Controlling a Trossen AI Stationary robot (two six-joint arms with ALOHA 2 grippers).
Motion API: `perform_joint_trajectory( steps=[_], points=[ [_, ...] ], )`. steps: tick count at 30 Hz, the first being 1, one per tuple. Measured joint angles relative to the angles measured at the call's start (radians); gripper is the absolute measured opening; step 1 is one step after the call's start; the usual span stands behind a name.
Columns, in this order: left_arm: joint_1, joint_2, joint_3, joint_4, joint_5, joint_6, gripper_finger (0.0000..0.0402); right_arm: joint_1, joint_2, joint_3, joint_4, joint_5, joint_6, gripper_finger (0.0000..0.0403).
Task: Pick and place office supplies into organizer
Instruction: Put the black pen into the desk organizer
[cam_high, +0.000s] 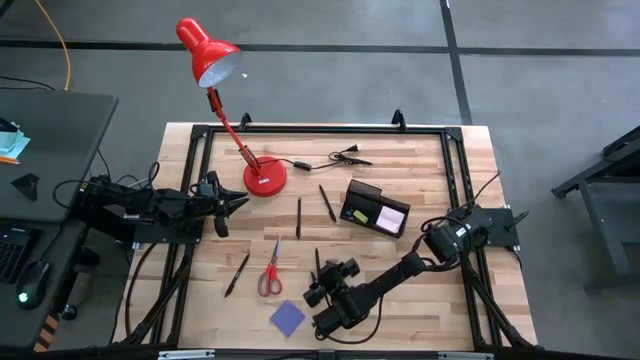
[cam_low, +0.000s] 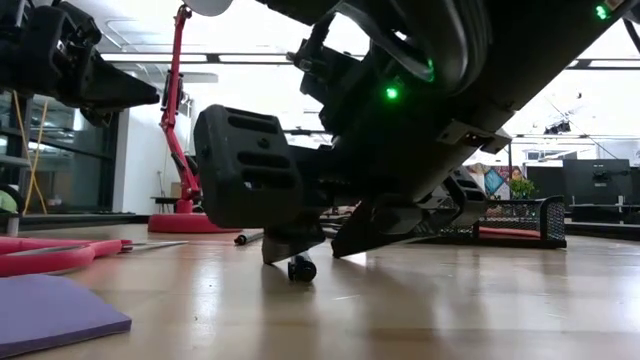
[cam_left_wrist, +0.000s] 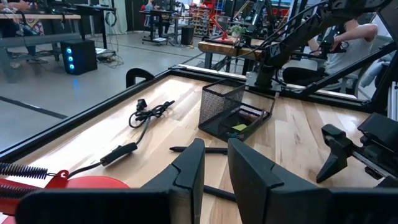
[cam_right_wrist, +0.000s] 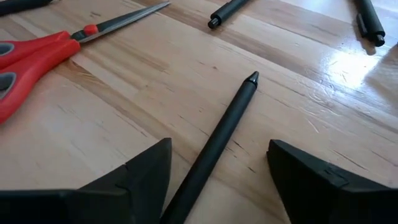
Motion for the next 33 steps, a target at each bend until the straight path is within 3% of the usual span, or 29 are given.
perform_joint_trajectory(
  steps=[23, 27, 33],
  points=[
    [0.0, 0.0, 0.0, 0.0, 0.0, 0.0, 0.0062, 0.002, 0.0, -0.001, -0.003, -0.028, -0.097, 0.0019],
    [0.0, 0.0, 0.0, 0.0, 0.0, 0.0, 0.0062, 0.002, 0.0, -0.002, -0.008, -0.021, -0.101, 0.001],
    [0.0, 0.0, 0.0, 0.0, 0.0, 0.0, 0.0062, 0.001, 0.003, 0.018, -0.031, -0.021, -0.103, 0.0033]
  ],
)
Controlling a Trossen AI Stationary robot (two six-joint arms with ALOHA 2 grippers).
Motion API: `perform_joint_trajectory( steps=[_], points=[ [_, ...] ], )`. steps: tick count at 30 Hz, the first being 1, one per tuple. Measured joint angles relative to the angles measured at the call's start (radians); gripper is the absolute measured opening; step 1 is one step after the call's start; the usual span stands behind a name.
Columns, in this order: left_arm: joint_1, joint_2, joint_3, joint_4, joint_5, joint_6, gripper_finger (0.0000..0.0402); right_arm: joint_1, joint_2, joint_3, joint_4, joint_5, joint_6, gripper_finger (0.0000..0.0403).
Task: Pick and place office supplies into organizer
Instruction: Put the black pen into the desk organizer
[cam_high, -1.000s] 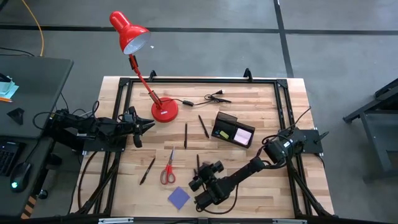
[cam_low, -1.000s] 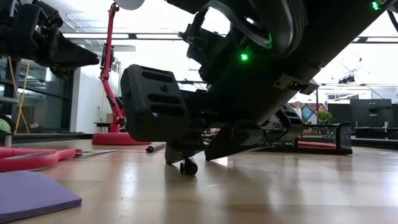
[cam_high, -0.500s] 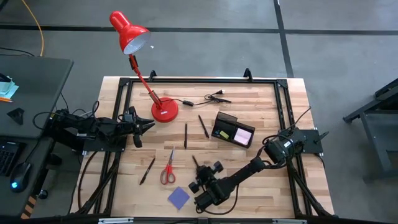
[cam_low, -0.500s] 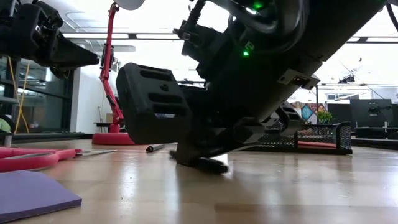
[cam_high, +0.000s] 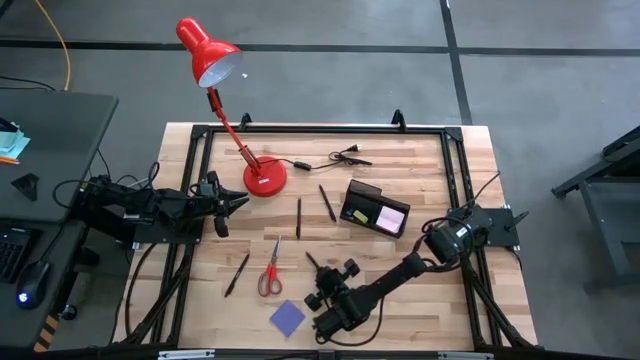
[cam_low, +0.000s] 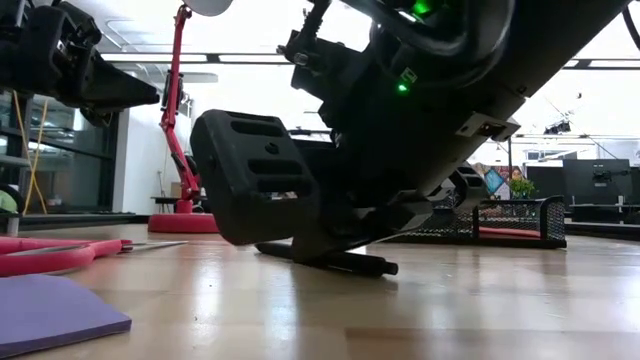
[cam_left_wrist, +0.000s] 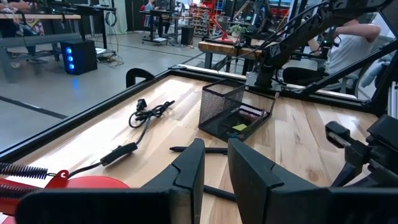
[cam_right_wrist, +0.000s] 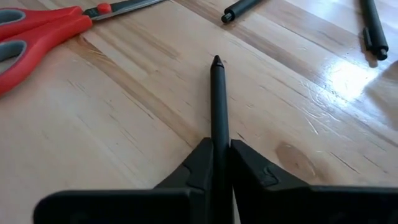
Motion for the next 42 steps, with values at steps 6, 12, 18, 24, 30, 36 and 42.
perform_joint_trajectory(
  steps=[6, 12, 18, 24, 30, 36, 42],
  points=[
    [0.0, 0.0, 0.0, 0.0, 0.0, 0.0, 0.0062, 0.001, 0.006, 0.074, -0.111, -0.015, -0.04, 0.0018],
    [0.0, 0.0, 0.0, 0.0, 0.0, 0.0, 0.0062, 0.001, 0.006, 0.103, -0.179, -0.007, -0.041, 0.0021],
    [0.0, 0.0, 0.0, 0.0, 0.0, 0.0, 0.0062, -0.008, 0.003, 0.105, -0.269, -0.052, -0.05, 0.0026],
    [0.0, 0.0, 0.0, 0.0, 0.0, 0.0, 0.0062, -0.011, -0.036, 0.105, -0.294, -0.08, -0.072, 0.0019],
    [0.0, 0.0, 0.0, 0.0, 0.0, 0.0, 0.0062, -0.008, -0.12, 0.106, -0.312, -0.123, -0.161, 0.0019],
    [0.0, 0.0, 0.0, 0.0, 0.0, 0.0, 0.0062, -0.011, -0.23, 0.107, -0.404, -0.171, -0.208, 0.002],
    [0.0, 0.0, 0.0, 0.0, 0.0, 0.0, 0.0062, -0.045, -0.339, 0.108, -0.538, -0.234, -0.209, 0.0019]
  ],
)
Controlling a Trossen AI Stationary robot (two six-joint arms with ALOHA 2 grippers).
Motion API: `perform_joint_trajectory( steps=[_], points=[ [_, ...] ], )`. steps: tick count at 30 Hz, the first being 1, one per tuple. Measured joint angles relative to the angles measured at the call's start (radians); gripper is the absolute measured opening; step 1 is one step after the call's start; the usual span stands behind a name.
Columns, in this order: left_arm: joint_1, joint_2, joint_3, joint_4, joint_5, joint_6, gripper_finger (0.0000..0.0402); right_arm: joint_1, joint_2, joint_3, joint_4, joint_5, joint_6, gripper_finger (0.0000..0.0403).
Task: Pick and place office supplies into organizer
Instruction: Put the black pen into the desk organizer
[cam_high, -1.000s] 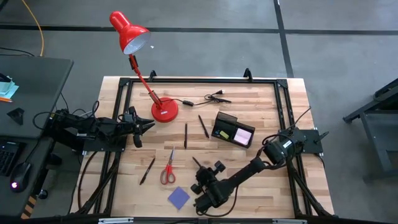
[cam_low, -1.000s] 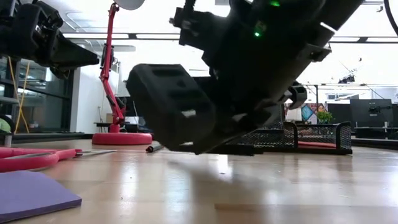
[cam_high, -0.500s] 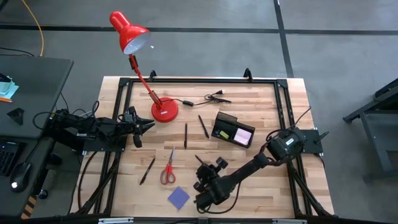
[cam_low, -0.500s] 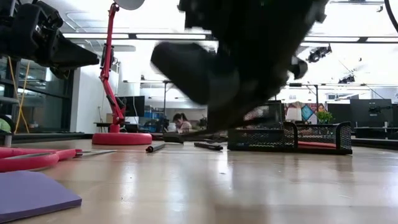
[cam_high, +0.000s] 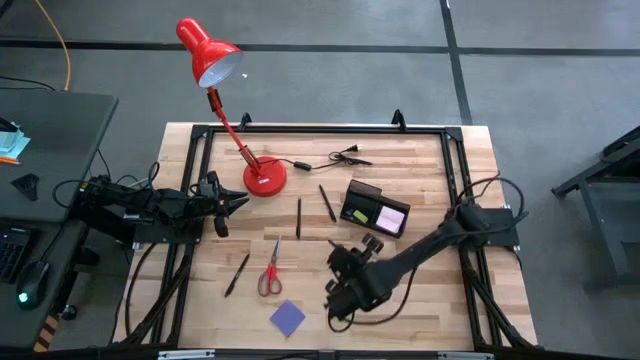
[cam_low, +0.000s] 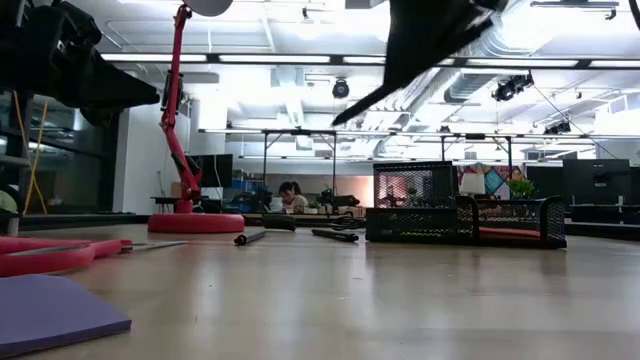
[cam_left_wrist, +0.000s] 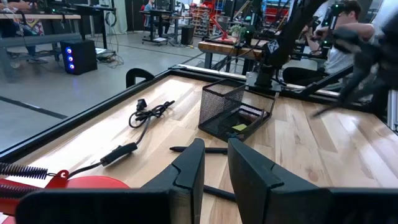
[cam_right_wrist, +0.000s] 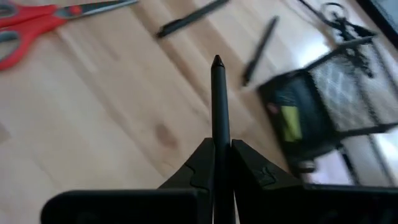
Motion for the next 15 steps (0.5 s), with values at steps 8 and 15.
perform_joint_trajectory(
  steps=[8, 15],
  points=[
    [0.0, 0.0, 0.0, 0.0, 0.0, 0.0, 0.0063, -0.12, -0.091, 0.0, -0.156, -0.135, -0.052, 0.002],
    [0.0, 0.0, 0.0, 0.0, 0.0, 0.0, 0.0062, -0.245, -0.123, 0.0, -0.209, -0.231, -0.175, 0.0022]
  ],
)
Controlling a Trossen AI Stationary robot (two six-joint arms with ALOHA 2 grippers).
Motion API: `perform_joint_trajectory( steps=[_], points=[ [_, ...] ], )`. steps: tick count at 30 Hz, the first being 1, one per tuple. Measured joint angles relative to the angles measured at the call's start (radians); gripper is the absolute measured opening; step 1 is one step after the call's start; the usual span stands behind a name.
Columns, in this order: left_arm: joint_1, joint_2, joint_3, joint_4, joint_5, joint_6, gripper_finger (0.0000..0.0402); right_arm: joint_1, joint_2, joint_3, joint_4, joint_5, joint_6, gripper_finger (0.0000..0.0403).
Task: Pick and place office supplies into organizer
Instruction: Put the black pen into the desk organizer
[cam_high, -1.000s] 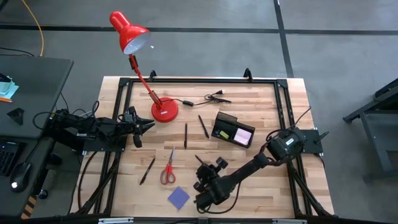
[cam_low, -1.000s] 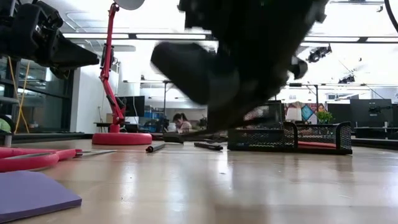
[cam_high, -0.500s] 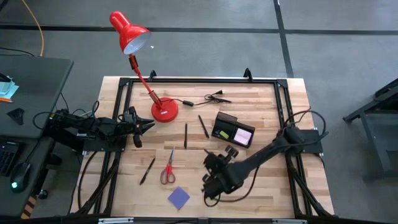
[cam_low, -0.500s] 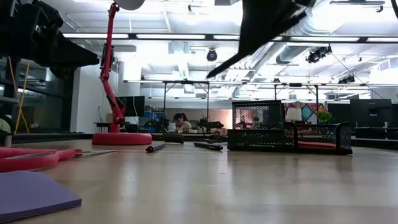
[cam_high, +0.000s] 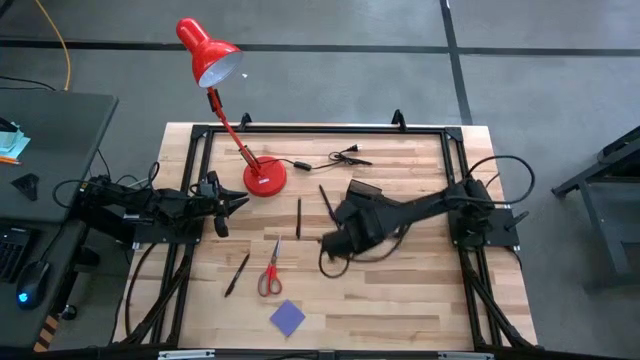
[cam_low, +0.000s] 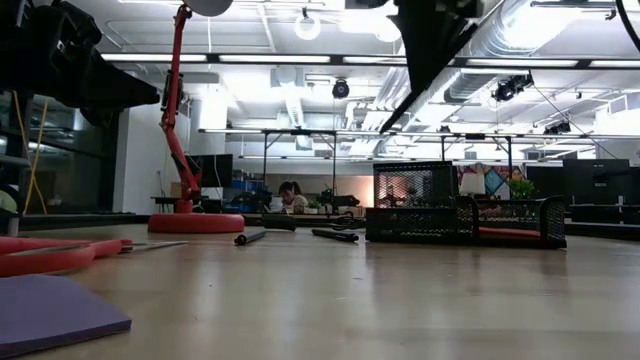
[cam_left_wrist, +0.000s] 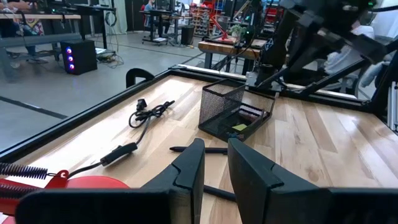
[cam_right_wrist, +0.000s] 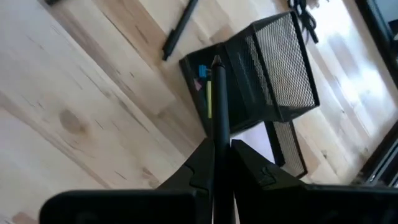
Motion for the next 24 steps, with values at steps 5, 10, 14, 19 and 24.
perform_joint_trajectory(
  steps=[5, 10, 14, 19, 24],
  points=[
    [0.0, 0.0, 0.0, 0.0, 0.0, 0.0, 0.0062, -0.092, -0.007, 0.0, 0.001, -0.061, -0.101, 0.0022],
    [0.0, 0.0, 0.0, 0.0, 0.0, 0.0, 0.0062, -0.177, -0.017, 0.0, 0.001, -0.094, -0.158, 0.0022],
    [0.0, 0.0, 0.0, 0.0, 0.0, 0.0, 0.0062, -0.231, -0.033, 0.0, 0.001, -0.104, -0.194, 0.0022],
    [0.0, 0.0, 0.0, 0.0, 0.0, 0.0, 0.0062, -0.292, -0.035, 0.0, 0.001, -0.149, -0.224, 0.0022],
    [0.0, 0.0, 0.0, 0.0, 0.0, 0.0, 0.0062, -0.338, -0.035, 0.0, 0.001, -0.18, -0.223, 0.0023]
  ],
)
